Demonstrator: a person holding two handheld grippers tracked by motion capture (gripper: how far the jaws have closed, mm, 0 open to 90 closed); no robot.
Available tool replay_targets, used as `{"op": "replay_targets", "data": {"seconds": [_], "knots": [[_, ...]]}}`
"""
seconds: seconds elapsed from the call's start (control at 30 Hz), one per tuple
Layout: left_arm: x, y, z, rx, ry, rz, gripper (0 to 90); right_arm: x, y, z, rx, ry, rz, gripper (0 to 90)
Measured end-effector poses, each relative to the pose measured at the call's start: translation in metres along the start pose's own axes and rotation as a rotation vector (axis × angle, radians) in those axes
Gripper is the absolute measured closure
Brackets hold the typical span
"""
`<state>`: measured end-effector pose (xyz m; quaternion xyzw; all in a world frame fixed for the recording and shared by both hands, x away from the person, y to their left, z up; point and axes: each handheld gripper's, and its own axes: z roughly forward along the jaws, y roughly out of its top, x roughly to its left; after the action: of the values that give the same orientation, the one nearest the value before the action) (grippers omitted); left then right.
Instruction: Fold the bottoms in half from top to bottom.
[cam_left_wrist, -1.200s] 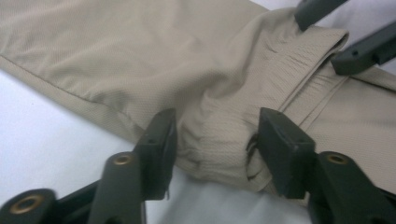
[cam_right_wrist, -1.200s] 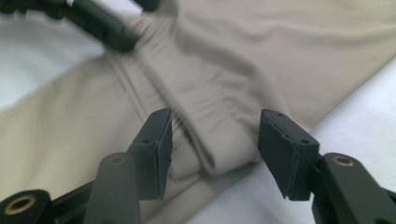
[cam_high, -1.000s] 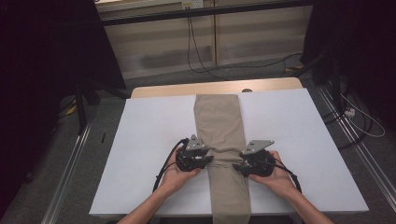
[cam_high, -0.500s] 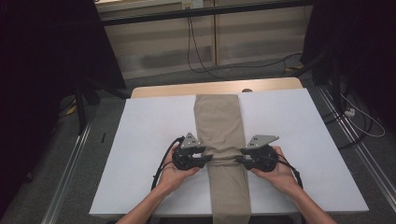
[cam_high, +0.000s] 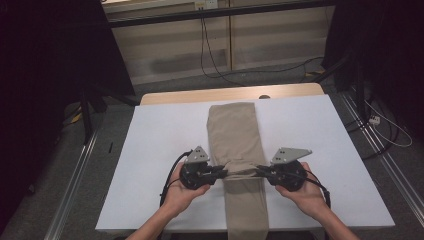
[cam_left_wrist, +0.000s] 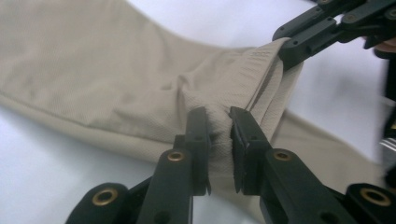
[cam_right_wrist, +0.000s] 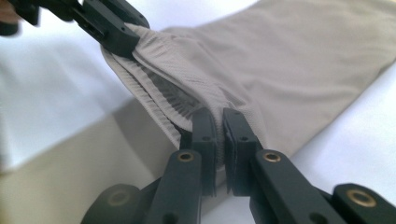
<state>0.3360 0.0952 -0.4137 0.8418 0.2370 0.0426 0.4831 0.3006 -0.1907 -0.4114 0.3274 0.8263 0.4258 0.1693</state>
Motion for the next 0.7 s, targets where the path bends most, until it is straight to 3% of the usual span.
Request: {"op": "replay_targets", "data": {"seconds": [0.17,0.47,0.63,0.7], "knots": [[-0.033,-0.011,-0.019,-0.004,-0.057,0.011,78.5,0.026,-0.016,-0.027,-0.008,0.069,0.040,84.0],[-0.084,-0.032,-0.044,0.023,-0.137,0.037,78.2,0.072,-0.044,-0.066,-0.018,0.139,0.047,83.9],[-0.100,-0.050,-0.046,0.089,-0.183,0.020,75.9,0.093,-0.057,-0.074,0.019,0.174,0.043,81.9],[-0.098,-0.053,-0.044,0.091,-0.186,0.014,69.9,0.093,-0.061,-0.073,0.027,0.176,0.056,73.4]]}}
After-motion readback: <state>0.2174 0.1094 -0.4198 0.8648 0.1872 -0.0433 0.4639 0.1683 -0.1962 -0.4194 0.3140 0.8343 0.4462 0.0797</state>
